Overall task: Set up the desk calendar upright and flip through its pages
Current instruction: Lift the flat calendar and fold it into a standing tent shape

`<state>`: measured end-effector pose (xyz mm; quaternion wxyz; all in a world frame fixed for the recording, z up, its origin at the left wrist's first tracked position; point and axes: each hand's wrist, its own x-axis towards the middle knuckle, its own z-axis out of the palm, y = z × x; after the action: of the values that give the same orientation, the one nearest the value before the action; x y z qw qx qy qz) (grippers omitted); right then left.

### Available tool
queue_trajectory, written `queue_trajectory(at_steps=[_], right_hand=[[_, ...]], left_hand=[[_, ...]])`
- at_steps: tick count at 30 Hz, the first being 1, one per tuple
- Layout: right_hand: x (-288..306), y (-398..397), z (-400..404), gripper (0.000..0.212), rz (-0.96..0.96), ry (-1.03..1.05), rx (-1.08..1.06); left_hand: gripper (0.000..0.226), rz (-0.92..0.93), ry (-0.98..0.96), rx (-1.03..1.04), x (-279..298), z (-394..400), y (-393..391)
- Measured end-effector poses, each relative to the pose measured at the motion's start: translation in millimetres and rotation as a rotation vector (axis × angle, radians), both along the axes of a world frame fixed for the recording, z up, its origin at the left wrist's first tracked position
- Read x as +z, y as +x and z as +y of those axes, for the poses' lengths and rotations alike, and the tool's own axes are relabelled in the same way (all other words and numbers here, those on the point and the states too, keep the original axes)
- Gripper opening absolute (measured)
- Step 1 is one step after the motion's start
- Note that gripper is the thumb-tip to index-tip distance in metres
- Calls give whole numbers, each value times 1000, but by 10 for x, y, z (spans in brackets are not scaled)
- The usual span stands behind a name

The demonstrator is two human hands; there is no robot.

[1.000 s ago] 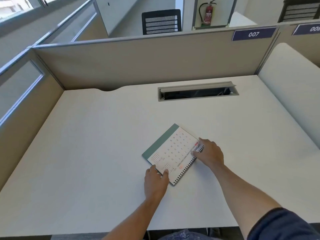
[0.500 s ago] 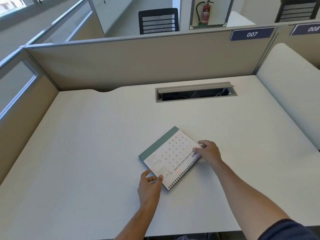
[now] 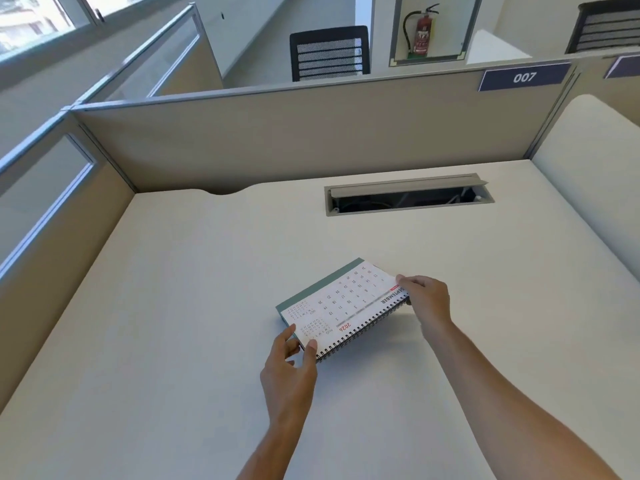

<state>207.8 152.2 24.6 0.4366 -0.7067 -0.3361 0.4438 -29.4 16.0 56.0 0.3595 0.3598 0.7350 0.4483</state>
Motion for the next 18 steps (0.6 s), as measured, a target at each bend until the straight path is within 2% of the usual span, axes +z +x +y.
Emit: queue_trajectory(at_steps=[2,3,5,8,11,14,18], right_hand=[[82,-83,69,52,24,19,8],[123,-132,108,56,20,29,10],[222,-241,197,52,-3,56,15],[427,-422,335,69,-92,126,82],[514,-553,500,63,-101,171,130],[585,-713,708,71,-149,139,209],[699,-910,1082,63,-178,156,267]], left_hand=[[30,-16,43,13,74,75,-49],[28,-23,60,19,105,118,-75],[29,-27,94,30,137,218,-137],[42,41,141,16,172,384,-240],[49,147,189,-1,197,618,-389],[55,215,221,1,228,948,-592],[60,359,216,3,263,1445,-869]])
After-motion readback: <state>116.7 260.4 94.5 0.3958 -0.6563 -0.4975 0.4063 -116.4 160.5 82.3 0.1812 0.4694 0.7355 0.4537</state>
